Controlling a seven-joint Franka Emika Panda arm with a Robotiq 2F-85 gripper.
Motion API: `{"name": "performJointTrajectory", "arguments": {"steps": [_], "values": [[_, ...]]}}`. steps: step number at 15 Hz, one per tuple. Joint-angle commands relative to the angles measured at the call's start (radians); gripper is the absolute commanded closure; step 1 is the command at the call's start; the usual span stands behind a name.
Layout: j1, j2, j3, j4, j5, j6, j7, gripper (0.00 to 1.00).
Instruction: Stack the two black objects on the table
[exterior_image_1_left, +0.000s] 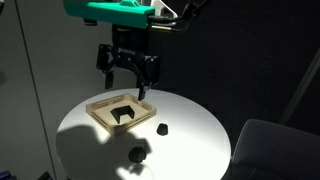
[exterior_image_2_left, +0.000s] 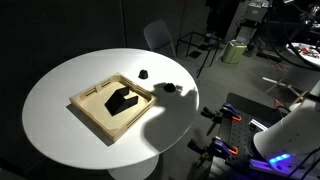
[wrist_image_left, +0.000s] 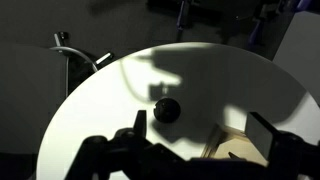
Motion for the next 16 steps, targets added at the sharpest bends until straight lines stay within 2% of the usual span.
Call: {"name": "performJointTrajectory", "arguments": {"steps": [1,12,16], "values": [[-0.018,0.002,0.017,0.002,0.006,-0.001,-0.005,0.00],[-0.018,0.002,0.017,0.003,0.006,-0.001,-0.005,0.00],[-0.007,0.043,0.023,0.038,0.020,0.007,-0.017,0.00]]}}
